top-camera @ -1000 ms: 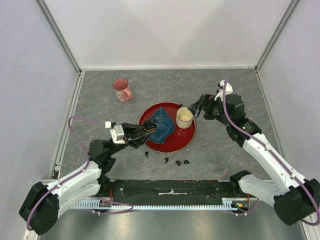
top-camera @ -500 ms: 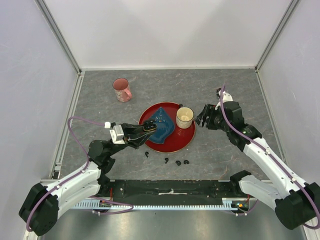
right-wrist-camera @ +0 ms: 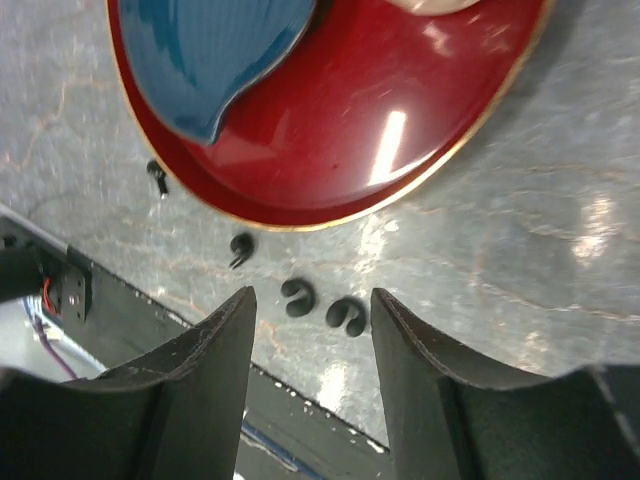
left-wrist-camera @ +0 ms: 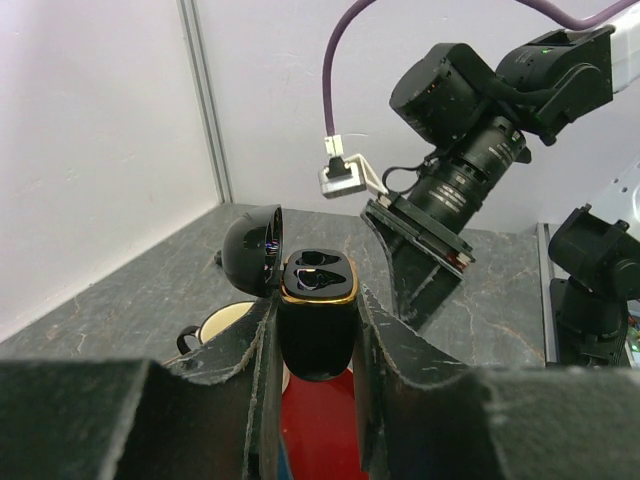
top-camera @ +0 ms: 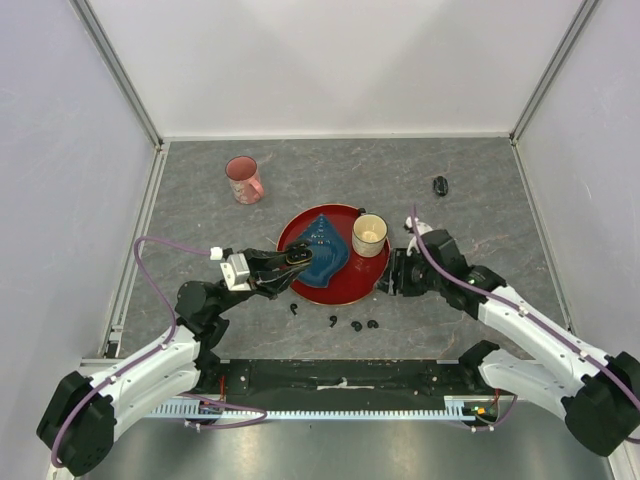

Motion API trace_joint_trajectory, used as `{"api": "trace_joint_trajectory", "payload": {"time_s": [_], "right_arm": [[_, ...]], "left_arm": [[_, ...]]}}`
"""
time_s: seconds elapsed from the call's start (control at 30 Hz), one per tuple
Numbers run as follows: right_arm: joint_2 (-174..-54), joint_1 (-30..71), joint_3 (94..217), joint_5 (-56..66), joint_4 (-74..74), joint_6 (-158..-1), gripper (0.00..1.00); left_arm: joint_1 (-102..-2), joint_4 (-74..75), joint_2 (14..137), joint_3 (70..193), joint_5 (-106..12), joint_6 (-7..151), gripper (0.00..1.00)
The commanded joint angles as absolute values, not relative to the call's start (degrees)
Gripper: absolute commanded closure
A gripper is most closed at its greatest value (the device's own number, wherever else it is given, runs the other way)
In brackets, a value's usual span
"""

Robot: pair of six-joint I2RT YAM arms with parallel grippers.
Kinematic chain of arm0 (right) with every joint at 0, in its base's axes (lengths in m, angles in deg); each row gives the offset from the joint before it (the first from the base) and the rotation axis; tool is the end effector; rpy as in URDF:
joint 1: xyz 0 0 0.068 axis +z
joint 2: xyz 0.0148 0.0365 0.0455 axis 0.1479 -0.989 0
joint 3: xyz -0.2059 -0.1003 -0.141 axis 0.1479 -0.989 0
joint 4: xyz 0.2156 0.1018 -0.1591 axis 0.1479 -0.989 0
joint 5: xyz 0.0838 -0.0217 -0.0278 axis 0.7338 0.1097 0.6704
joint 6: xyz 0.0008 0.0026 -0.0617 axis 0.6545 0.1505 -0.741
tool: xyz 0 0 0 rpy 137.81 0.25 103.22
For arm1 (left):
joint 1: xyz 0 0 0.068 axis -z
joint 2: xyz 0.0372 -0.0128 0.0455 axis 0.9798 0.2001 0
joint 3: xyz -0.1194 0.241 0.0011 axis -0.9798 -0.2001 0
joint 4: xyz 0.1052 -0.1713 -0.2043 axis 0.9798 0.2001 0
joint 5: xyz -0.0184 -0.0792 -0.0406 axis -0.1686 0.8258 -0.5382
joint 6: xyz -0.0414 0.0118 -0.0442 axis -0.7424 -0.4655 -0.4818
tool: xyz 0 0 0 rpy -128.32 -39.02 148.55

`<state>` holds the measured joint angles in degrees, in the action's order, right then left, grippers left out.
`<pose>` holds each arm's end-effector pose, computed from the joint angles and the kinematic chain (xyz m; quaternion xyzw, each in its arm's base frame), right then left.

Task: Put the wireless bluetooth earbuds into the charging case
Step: Pick up the earbud from the center of the board.

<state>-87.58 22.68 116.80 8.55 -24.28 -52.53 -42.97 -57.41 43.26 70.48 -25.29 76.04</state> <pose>0.1957 0.1295 0.2168 -0.0192 0.9129 0.2910 0.2854 0.1450 -0.1318 0.2494 0.3340 0.4362 -0.4288 0.7171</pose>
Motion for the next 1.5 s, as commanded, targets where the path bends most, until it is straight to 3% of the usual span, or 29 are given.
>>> {"api": "trace_joint_trajectory", "payload": {"time_s": [0.0, 0.6, 0.97, 1.2, 1.47], "right_arm": [[-89.27, 28.83, 115.93, 4.06, -24.47, -50.13, 0.43], [-90.32, 29.46, 109.51, 6.94, -18.76, -46.52, 0.48], [-91.55, 35.70, 109.60, 6.25, -11.91, -44.16, 0.51], [-96.20, 43.16, 111.44, -8.74, -7.94, -31.77, 0.53], [-108.77, 57.13, 121.01, -22.83, -13.92, -22.18, 0.48]], "left_arm": [[-42.77, -58.83, 43.44, 71.67, -25.88, 79.07, 0.98], [-42.69, -60.15, 43.44, 70.70, -25.08, 78.01, 0.98], [-42.69, -59.01, 42.30, 69.91, -28.49, 78.54, 0.98], [-42.69, -55.33, 38.87, 68.24, -34.30, 81.52, 0.98], [-42.78, -52.86, 36.15, 67.71, -37.38, 82.15, 0.98]]}}
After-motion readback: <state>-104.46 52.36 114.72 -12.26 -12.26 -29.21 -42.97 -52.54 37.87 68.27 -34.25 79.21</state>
